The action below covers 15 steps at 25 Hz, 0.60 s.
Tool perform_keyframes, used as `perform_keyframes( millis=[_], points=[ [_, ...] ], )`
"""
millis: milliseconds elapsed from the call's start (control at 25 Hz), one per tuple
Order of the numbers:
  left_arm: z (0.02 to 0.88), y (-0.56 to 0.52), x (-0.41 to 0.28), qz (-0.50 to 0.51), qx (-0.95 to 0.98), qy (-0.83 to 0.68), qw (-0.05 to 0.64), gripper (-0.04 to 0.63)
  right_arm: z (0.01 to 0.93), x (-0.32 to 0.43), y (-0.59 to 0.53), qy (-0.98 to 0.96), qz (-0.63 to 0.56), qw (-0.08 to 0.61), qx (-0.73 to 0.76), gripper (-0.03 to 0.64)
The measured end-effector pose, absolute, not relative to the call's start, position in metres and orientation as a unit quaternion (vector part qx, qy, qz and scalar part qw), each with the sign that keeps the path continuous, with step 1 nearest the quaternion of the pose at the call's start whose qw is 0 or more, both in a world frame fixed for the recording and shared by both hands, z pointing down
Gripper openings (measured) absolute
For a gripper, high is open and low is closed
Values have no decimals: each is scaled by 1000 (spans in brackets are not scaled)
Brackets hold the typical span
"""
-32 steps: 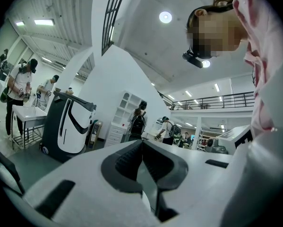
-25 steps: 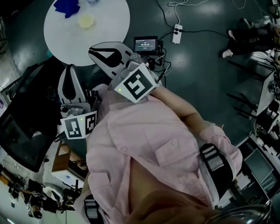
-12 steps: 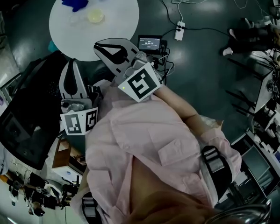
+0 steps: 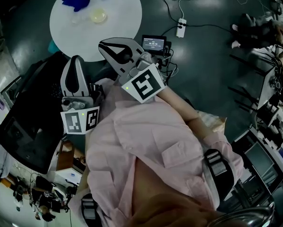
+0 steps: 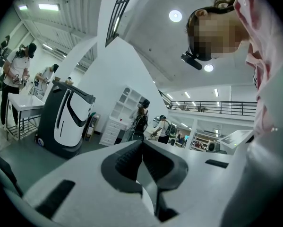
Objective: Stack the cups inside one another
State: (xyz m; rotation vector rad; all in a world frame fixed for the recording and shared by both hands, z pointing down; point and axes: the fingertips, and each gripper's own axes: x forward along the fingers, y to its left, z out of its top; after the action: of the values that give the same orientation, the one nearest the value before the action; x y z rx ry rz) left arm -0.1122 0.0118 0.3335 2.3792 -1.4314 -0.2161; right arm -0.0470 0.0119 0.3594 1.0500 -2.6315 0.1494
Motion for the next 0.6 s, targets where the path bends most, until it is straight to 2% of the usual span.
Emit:
perform_keyframes(
  millis=[600],
  points=[
    [331,10,-114,-81,838,-511,172,20,357,-48,9,-920,43,149,360,35]
  ],
)
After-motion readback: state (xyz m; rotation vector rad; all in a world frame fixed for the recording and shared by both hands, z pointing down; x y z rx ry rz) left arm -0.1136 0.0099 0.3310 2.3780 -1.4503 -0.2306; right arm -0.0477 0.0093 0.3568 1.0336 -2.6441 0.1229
